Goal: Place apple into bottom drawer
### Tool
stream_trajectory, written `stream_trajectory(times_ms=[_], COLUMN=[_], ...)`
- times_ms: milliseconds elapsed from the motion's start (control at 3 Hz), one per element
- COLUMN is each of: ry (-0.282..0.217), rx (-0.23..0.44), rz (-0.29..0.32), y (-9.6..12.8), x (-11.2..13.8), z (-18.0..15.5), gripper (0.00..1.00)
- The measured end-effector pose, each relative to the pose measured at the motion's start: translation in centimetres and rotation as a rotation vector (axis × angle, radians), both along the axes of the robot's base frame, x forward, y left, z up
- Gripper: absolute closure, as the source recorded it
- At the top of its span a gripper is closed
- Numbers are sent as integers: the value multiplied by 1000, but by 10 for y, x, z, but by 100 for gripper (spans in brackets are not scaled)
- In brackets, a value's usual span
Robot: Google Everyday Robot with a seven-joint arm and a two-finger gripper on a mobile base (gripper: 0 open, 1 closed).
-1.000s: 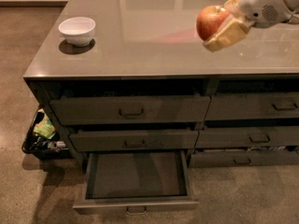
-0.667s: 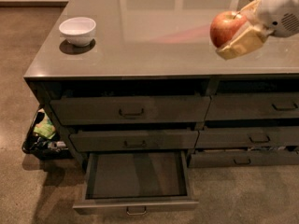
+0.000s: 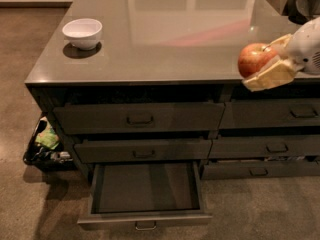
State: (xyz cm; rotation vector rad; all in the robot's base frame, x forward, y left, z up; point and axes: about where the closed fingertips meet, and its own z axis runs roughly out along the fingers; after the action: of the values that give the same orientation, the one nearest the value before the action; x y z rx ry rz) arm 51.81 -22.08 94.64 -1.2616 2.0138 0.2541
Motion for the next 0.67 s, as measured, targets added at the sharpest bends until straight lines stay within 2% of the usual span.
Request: stream_trajectory(times_ms=[333, 667], ry=[40, 99], rx=[38, 88], rz=[-32, -78], y=[-11, -27], x=[-7, -15], z=[-30, -78], gripper=[100, 100])
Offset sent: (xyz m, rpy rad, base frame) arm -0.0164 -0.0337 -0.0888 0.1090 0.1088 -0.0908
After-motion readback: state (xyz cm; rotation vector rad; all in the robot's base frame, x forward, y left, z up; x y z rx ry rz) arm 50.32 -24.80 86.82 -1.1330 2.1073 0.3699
